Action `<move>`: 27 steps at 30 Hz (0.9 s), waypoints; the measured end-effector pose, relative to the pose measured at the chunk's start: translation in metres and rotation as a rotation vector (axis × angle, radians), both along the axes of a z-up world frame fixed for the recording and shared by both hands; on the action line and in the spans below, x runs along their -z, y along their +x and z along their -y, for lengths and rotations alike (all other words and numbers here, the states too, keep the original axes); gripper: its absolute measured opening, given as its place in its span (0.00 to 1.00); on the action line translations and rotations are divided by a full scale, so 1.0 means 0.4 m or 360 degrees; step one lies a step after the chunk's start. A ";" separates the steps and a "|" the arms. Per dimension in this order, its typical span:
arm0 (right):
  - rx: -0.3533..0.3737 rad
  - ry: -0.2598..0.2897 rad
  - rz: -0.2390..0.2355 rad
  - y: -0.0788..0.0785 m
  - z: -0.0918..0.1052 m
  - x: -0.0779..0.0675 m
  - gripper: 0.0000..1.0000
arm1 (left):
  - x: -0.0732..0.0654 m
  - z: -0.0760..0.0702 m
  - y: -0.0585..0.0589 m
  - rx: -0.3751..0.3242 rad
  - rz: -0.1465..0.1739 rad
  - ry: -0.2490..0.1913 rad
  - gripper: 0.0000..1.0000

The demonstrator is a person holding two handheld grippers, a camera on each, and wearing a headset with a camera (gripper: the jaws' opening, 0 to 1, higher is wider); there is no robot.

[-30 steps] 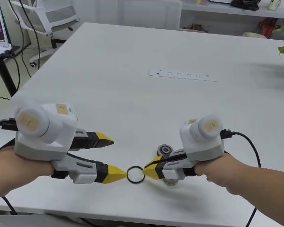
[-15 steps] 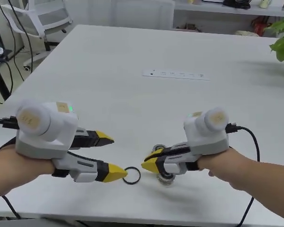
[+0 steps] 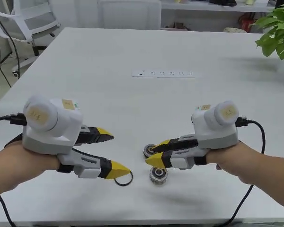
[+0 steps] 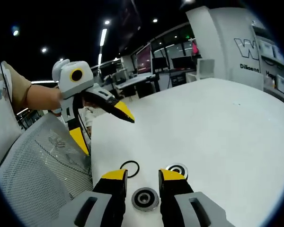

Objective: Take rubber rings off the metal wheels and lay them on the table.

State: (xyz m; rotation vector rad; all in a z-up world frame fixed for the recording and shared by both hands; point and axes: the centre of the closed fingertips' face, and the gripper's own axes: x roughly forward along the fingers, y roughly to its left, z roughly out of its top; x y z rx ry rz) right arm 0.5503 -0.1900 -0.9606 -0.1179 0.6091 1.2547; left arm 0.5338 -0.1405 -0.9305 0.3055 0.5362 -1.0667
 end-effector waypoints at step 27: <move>0.0115 -0.0042 0.0097 0.082 0.088 0.021 0.27 | 0.040 0.057 0.109 0.0035 0.0010 0.0072 0.51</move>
